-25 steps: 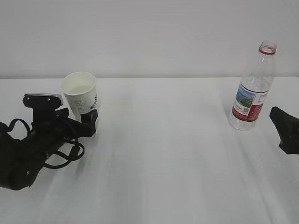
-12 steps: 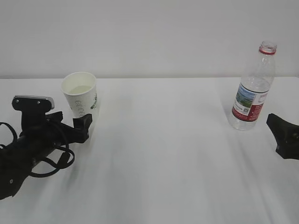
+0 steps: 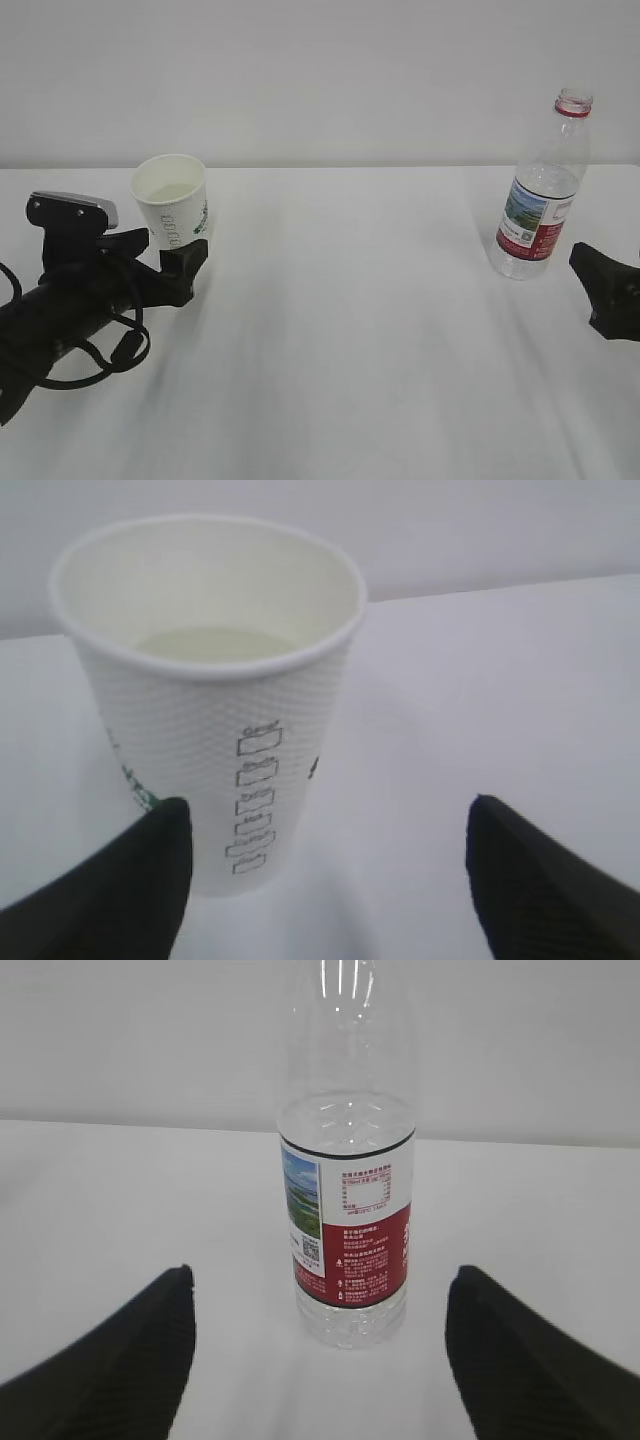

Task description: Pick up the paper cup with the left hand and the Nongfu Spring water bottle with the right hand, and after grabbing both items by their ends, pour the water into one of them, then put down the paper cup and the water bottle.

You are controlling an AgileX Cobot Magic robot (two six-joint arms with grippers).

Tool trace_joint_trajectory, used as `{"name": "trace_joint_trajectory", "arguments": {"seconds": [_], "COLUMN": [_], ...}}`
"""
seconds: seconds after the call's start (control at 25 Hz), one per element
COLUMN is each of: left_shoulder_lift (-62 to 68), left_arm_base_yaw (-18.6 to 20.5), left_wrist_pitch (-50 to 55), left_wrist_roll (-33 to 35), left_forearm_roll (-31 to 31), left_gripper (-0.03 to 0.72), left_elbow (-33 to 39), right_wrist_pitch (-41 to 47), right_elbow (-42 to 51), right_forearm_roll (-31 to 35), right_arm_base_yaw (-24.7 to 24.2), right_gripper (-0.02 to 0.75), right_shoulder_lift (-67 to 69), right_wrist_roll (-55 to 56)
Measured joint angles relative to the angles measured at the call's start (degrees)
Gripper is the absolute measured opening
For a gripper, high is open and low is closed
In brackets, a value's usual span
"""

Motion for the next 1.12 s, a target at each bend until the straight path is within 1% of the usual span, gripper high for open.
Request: {"name": "trace_joint_trajectory", "arguments": {"seconds": [0.36,0.52,0.76,1.0,1.12], "left_shoulder_lift": [-7.21,-11.41,-17.50,-24.36,-27.91], "left_arm_base_yaw": [0.00,0.00,0.00,0.00,0.00], "left_wrist_pitch": [0.00,0.00,3.29,10.79,13.94], "left_wrist_roll": [0.00,0.00,0.00,0.00,0.00], "left_forearm_roll": [1.58,1.72,1.61,0.17,-0.07], "left_gripper": [0.599,0.594,0.593,0.592,0.591], "left_elbow": [0.13,0.33,0.33,0.46,0.71], "right_wrist_pitch": [0.00,0.00,0.52,11.35,15.16], "right_elbow": [-6.11,-7.26,-7.28,-9.35,-10.87], "right_forearm_roll": [0.00,0.10,2.25,4.26,4.51], "right_arm_base_yaw": [0.00,0.00,0.00,0.00,0.00], "right_gripper": [0.587,0.587,0.587,0.587,0.587], "right_shoulder_lift": [0.00,-0.28,-6.91,-16.29,-19.24], "right_wrist_roll": [0.17,1.18,1.41,1.53,1.53]}}
